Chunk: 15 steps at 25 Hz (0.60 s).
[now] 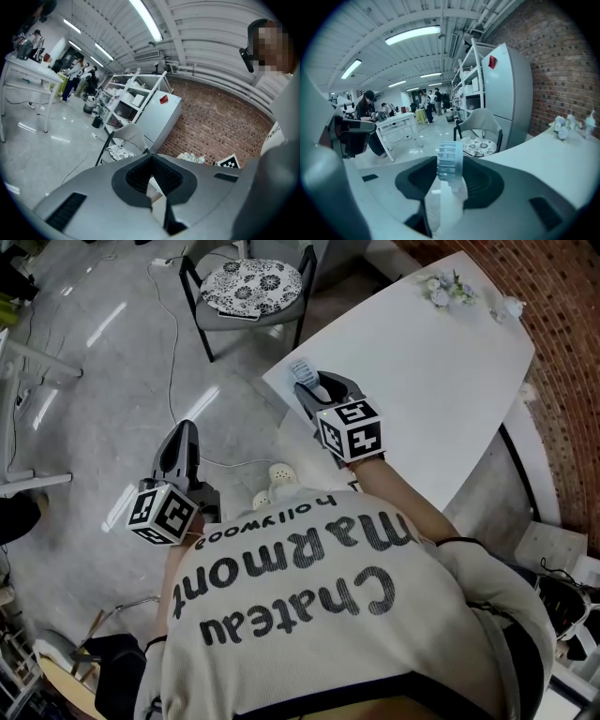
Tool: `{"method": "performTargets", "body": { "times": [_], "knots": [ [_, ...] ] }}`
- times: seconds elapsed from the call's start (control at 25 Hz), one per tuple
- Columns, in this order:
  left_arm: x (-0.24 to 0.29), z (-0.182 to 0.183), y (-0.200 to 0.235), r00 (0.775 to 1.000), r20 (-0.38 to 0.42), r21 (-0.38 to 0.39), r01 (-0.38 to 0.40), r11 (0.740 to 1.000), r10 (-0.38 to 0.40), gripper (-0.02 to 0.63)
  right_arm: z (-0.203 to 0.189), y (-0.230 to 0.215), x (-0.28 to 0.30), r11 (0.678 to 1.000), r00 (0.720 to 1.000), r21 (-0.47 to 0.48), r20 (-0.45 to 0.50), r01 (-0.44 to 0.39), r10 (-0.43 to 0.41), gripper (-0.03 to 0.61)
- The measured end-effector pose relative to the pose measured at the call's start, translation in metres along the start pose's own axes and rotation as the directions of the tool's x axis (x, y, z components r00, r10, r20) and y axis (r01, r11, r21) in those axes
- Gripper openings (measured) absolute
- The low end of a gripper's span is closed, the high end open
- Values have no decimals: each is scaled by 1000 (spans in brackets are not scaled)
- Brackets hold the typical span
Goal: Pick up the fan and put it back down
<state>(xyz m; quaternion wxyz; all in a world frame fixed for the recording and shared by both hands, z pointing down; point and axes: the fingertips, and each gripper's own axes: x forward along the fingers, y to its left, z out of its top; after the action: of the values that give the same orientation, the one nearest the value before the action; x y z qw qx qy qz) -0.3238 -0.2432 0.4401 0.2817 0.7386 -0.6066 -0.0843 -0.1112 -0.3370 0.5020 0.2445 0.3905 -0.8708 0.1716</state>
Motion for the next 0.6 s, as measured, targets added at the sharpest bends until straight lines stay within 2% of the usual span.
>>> {"method": "performTargets", "body": {
  "times": [0.16, 0.6],
  "knots": [
    [-3, -1, 0, 1000, 1, 0, -1, 1000, 1, 0, 0, 7, 1, 998, 1000, -63, 0, -3, 3, 178],
    [-4, 1, -1, 1000, 3, 7, -2, 1000, 2, 1, -3, 3, -2, 1000, 1000, -27, 5, 6, -6, 178]
  ]
}}
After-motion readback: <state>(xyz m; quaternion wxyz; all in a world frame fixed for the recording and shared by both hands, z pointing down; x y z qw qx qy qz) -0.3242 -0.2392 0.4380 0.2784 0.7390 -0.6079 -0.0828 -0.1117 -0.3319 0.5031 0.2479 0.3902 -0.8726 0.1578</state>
